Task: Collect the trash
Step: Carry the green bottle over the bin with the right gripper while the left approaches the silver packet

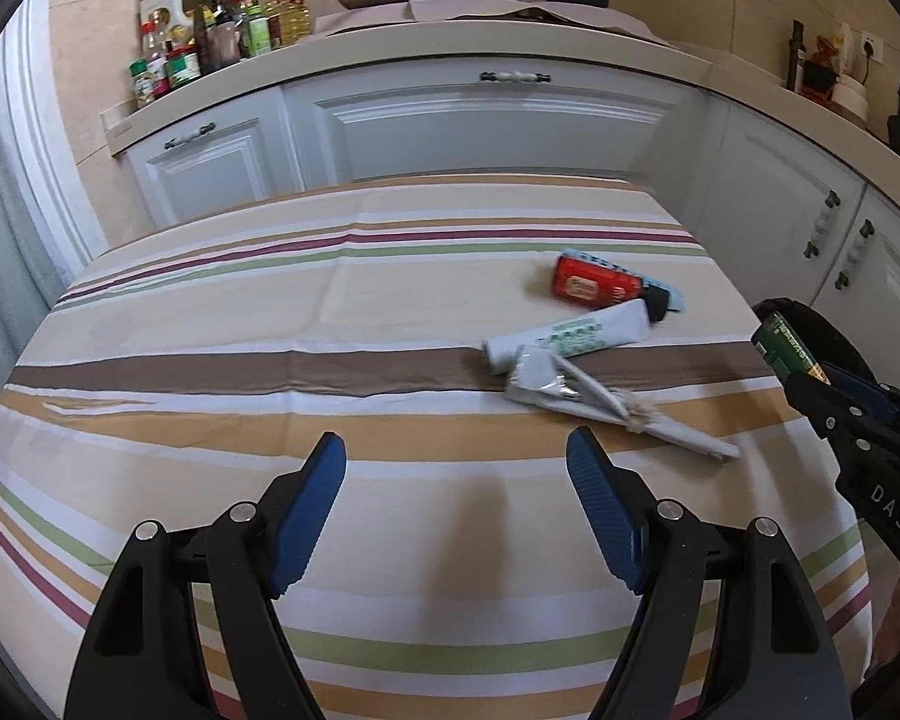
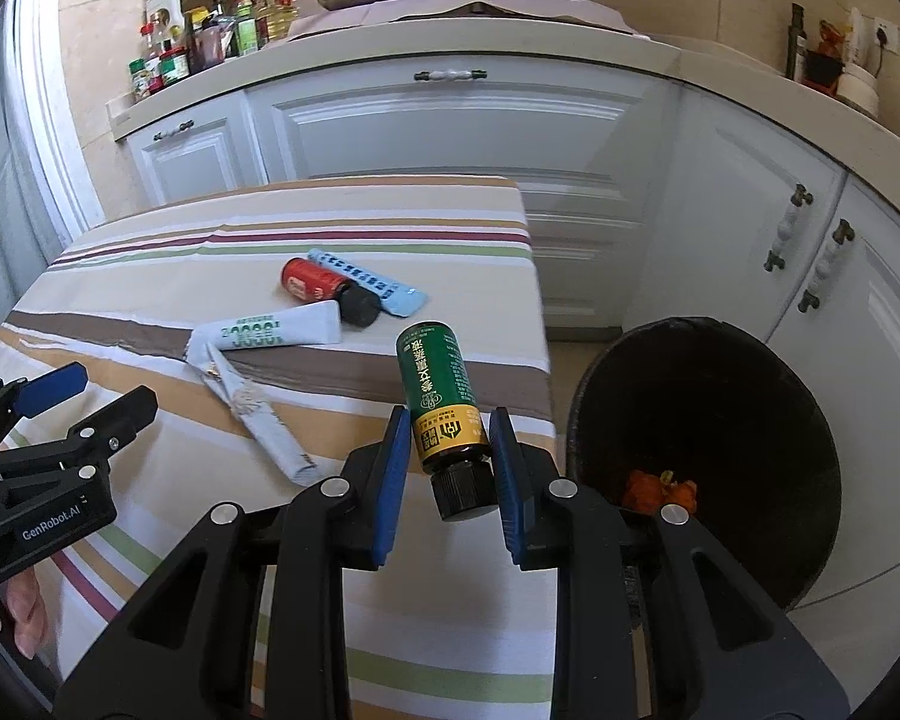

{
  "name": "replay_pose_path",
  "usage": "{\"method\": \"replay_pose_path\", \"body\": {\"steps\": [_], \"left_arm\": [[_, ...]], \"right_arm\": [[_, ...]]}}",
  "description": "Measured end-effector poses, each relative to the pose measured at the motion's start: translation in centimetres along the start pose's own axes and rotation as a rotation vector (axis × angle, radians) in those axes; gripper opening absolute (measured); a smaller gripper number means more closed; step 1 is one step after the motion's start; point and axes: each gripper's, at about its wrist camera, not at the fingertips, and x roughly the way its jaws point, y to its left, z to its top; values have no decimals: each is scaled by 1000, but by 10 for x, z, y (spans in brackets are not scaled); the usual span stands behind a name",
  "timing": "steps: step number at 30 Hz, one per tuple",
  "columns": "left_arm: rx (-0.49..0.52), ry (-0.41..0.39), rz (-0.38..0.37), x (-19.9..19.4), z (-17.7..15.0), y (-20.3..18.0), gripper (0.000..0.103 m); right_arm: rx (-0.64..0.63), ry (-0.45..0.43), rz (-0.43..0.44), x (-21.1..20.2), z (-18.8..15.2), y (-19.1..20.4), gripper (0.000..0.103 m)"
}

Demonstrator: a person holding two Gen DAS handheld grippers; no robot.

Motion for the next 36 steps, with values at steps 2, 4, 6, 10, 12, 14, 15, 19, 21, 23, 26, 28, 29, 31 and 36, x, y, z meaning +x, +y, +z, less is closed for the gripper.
{"method": "replay_pose_path", "body": {"steps": [2, 4, 6, 10, 12, 14, 15, 19, 21, 23, 26, 28, 29, 31, 36], "left_arm": [[9, 0, -4, 1, 1, -6, 74], [17, 0, -6, 1, 1, -13, 74], [21, 2, -8, 1, 2, -18, 74], [25, 9, -9, 2, 5, -30, 74], [28, 12, -12, 3, 7, -36, 74], [35, 14, -9, 4, 8, -42, 74], [38, 16, -10, 4, 9, -46, 74], [48, 24, 0, 9, 11, -57, 74], [50, 29, 7, 12, 12, -60, 74], [52, 39, 17, 16, 13, -63, 74], [53, 61, 27, 23, 13, -66, 74], [52, 70, 31, 26, 12, -67, 74], [53, 74, 33, 28, 12, -67, 74], [51, 86, 30, 31, 11, -67, 74], [15, 105, -20, 31, 6, -57, 68]], "right_arm": [[5, -2, -3, -1, -1, -4, 26], [11, -6, -8, -2, -2, -10, 26], [20, -10, -13, -4, -4, -16, 26], [34, -20, -18, -8, -6, -28, 26], [43, -27, -22, -11, -8, -36, 26], [55, -33, -25, -13, -9, -44, 26], [59, -34, -26, -14, -10, -47, 26], [79, -39, -37, -15, -13, -62, 26], [86, -40, -44, -16, -14, -68, 26], [91, -42, -51, -16, -15, -73, 26], [91, -46, -73, -16, -17, -79, 26], [87, -46, -90, -15, -19, -82, 26], [87, -46, -93, -15, -19, -83, 26], [92, -44, -93, -14, -20, -85, 26], [91, -41, -93, -14, -21, -84, 26]]}}
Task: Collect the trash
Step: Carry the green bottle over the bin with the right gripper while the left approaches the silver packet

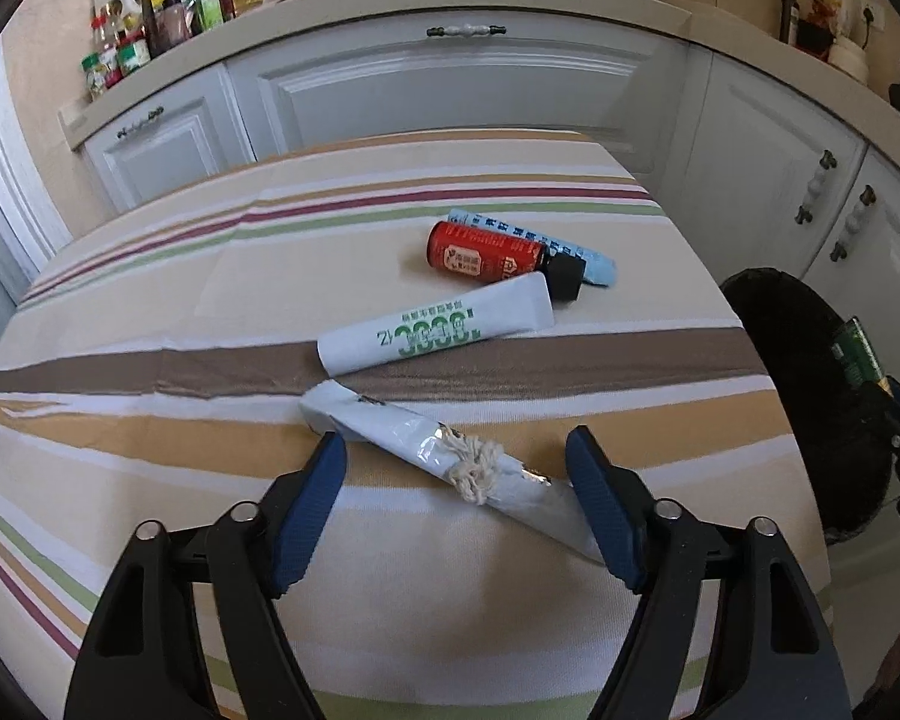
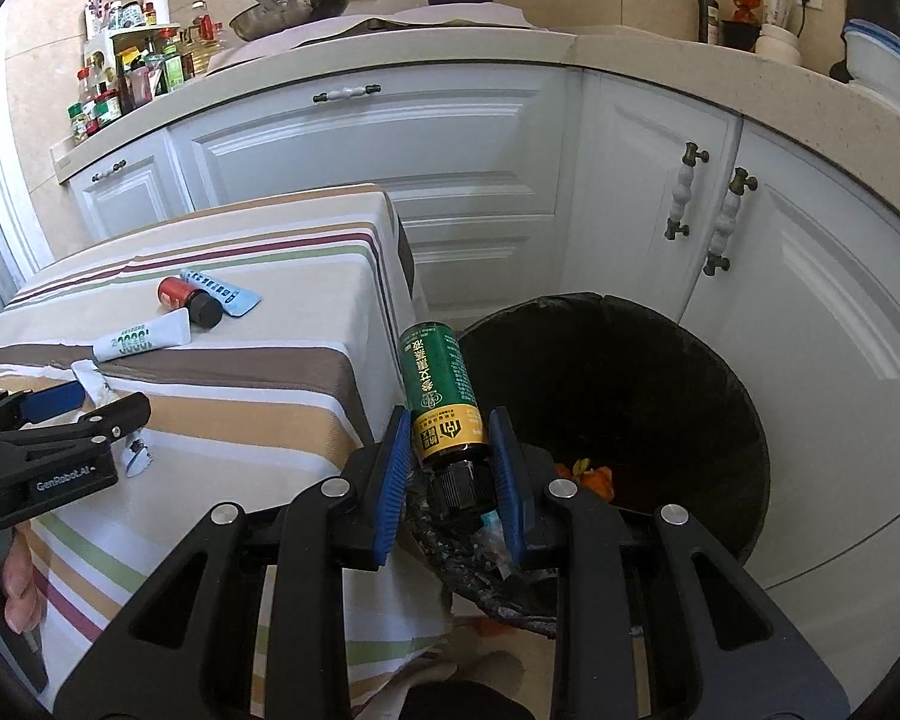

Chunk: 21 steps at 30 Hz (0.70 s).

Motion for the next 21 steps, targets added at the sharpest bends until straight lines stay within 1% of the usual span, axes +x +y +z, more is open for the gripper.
{"method": "replay_pose_path", "body": {"steps": [5, 11, 15, 21], "left_arm": [[11, 4, -30, -7, -10, 7, 62], [20, 18, -49, -16, -22, 23, 61], [41, 0, -27, -23, -26, 34, 61], [25, -6, -16, -30, -30, 49, 61]], "right_arm": [[-5, -2, 2, -3, -1, 4, 26], [-16, -5, 7, -10, -3, 17, 26], [-29, -5, 14, -14, -3, 27, 26], [-44, -6, 25, -19, -5, 40, 26]]}}
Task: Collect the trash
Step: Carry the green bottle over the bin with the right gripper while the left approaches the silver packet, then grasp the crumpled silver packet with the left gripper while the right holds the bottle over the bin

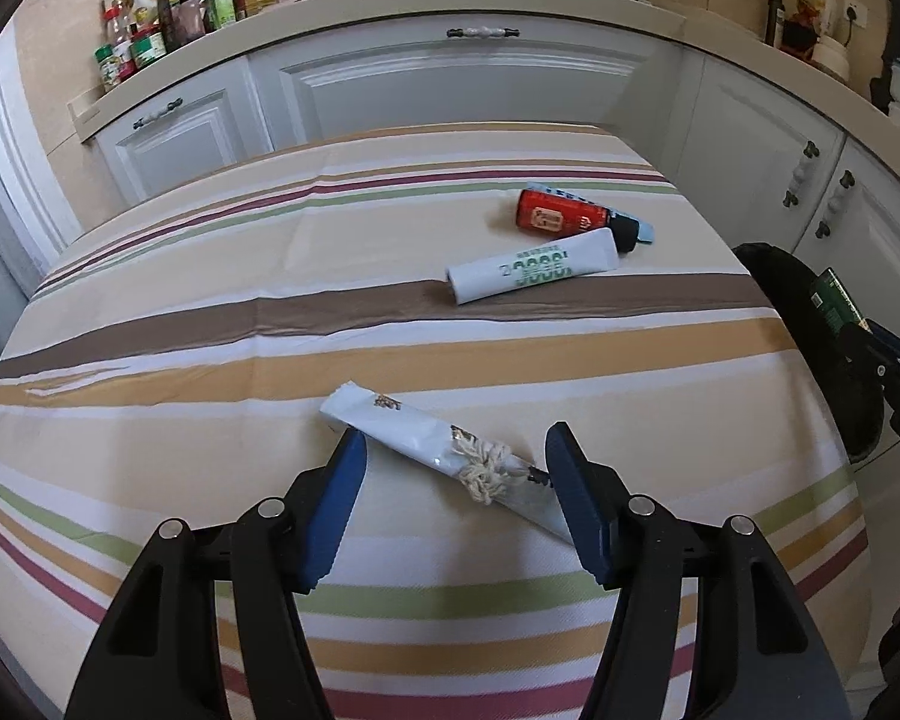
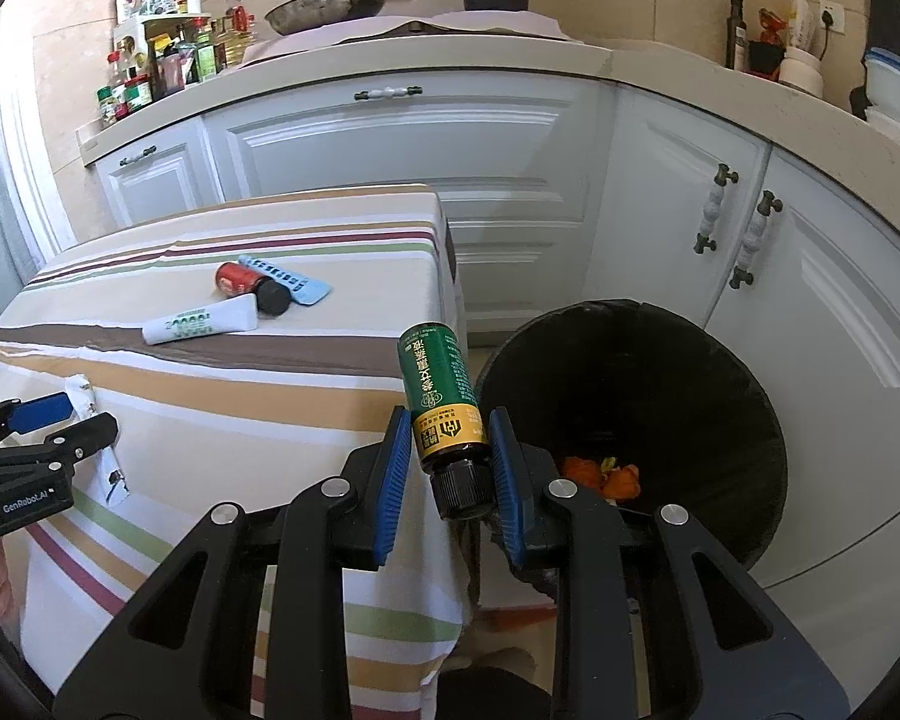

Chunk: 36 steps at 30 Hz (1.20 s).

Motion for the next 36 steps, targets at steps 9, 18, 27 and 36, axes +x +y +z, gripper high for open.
{"method": "replay_pose_path", "body": {"steps": [9, 18, 27, 36], "left_arm": [[-11, -5, -9, -7, -6, 0, 67], [-15, 0, 0, -2, -11, 7, 70], [-74, 14, -64, 12, 0, 20, 70], [-11, -11, -54, 19, 8, 4, 43]], "right_arm": [[-6, 0, 11, -2, -1, 8, 26], [-2, -3, 16, -4, -1, 7, 26], [3, 4, 20, -1, 0, 8, 26], [18, 10, 8, 4, 0, 2, 26]]}}
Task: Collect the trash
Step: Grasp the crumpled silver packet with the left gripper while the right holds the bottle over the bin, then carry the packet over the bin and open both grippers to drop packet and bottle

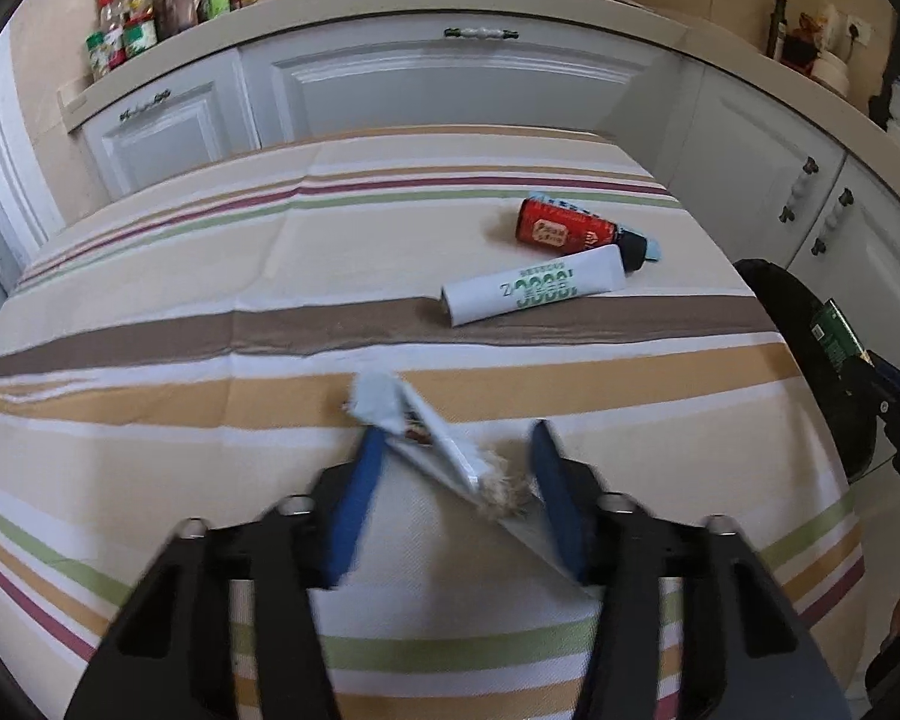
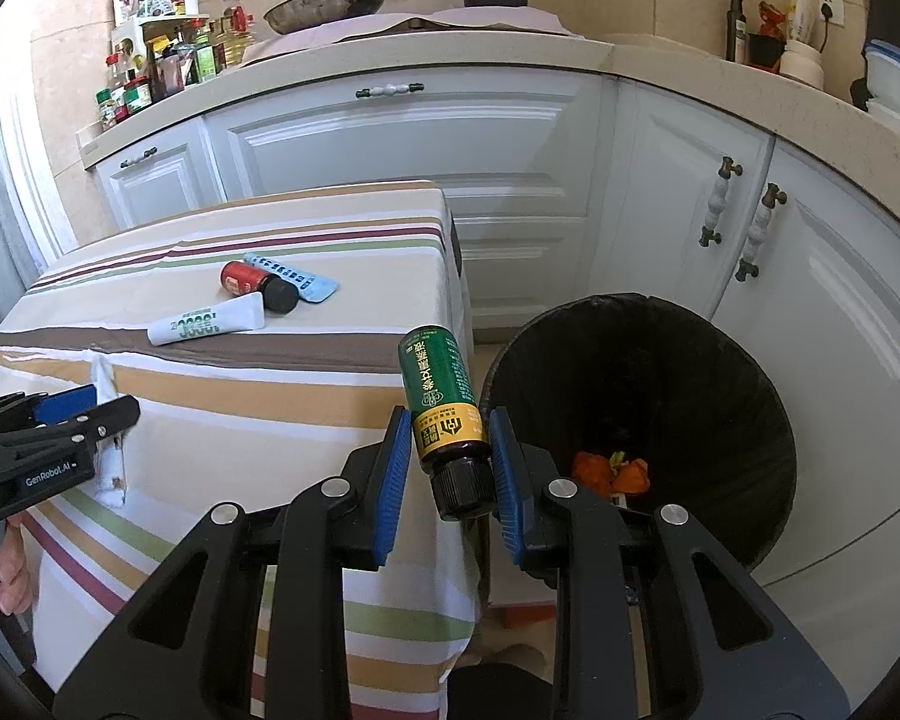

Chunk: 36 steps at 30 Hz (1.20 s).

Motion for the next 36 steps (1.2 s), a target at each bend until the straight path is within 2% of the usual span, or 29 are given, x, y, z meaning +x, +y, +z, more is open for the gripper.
{"method": "replay_pose_path", "body": {"steps": [2, 3, 5, 6, 9, 14, 23, 27, 36], "left_arm": [[4, -4, -11, -1, -1, -2, 38], [9, -9, -18, -2, -1, -2, 30], [16, -9, -29, -3, -2, -4, 26], [21, -9, -33, -3, -2, -5, 21], [33, -17, -31, -6, -3, -7, 18], [43, -35, -34, -11, -3, -12, 17], [50, -132, -32, -35, 10, -21, 17], [70, -178, -39, -41, 18, -36, 17], [120, -289, -134, -46, 50, -86, 17]], "right_arm": [[2, 2, 3, 2, 0, -1, 26], [3, 4, 5, 3, 0, -1, 26], [4, 4, 8, 4, -1, -1, 26], [6, 5, 10, 4, -1, -2, 26], [10, 3, 12, 4, -2, -3, 26], [18, -8, 12, 1, -2, -5, 26], [35, -49, -6, -11, 1, -10, 26], [50, -82, -34, -20, 6, -19, 26], [103, -153, -133, -30, 19, -56, 26]]}}
